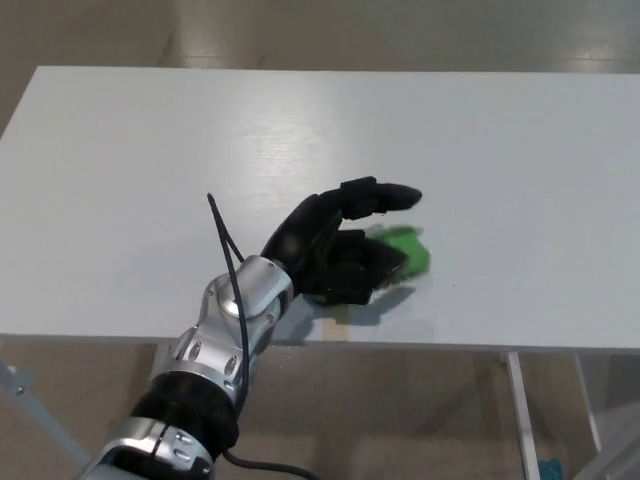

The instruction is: Use the left hand to press on the green eraser and wipe the desk from center to the left and then back to center.

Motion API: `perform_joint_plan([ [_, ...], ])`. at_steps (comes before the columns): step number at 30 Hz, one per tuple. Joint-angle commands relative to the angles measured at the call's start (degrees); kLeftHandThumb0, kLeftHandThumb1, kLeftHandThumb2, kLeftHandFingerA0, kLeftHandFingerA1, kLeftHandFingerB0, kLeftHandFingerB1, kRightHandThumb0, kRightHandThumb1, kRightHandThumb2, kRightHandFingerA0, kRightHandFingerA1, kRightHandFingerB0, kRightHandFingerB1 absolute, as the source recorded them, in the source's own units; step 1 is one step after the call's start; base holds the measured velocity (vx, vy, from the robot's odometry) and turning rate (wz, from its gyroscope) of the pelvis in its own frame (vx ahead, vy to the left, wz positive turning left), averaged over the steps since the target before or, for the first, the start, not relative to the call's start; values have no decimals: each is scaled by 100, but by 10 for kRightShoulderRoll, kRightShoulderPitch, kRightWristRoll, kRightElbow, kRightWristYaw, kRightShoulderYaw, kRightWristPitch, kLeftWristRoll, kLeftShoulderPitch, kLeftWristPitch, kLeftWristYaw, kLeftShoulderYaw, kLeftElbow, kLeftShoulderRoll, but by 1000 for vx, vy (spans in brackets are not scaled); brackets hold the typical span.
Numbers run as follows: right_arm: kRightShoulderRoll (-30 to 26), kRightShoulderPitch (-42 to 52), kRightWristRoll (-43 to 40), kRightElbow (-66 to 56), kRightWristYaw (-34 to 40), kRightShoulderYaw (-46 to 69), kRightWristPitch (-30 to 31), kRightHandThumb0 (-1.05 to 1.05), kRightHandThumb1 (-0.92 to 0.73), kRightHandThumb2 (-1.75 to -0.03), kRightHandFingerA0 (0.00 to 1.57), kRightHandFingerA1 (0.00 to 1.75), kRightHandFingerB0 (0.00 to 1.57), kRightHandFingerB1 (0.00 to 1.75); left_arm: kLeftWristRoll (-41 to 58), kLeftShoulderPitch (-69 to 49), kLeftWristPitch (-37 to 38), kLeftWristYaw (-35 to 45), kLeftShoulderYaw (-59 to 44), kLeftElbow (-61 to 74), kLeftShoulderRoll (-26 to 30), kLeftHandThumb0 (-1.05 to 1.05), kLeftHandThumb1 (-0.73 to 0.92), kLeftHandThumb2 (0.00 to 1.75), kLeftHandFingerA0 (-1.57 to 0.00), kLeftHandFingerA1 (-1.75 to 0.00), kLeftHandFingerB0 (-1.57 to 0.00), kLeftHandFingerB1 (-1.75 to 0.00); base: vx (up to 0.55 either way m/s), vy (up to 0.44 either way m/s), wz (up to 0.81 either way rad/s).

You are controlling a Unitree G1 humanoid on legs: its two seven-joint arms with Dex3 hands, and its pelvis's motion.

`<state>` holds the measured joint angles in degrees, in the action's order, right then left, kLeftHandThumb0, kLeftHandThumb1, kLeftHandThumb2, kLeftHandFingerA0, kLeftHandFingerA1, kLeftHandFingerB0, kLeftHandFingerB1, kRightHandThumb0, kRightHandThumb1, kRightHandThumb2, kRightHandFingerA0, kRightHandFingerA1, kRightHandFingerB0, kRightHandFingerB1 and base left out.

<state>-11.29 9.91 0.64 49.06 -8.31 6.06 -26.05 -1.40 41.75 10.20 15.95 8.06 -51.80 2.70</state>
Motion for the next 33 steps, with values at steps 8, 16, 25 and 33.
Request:
perform_joint_plan([
  [8,-6,3,5,4,7,-5,6,-36,-72,-62,71,56,61,41,63,-16,-50,131,-44,228,119,-83,50,86,0,0,-2,-21,0,0,0],
  [16,-8,6,5,14,3,-6,0,-36,-72,-62,71,56,61,41,157,-128,-71,195,-91,507,183,-82,50,87,0,0,-4,-25,0,0,0],
  [25,-13,27,-24,-21,10,26,3,-38,-71,-62,71,54,60,40,292,-361,-74,277,-187,763,273,-78,47,90,0,-10,0,-27,0,0,0],
  [33,-40,23,-58,-70,19,76,51,-41,-72,-63,69,50,56,38,410,-562,-81,368,-318,814,295,-75,47,81,-8,-29,-5,-32,0,0,0],
])
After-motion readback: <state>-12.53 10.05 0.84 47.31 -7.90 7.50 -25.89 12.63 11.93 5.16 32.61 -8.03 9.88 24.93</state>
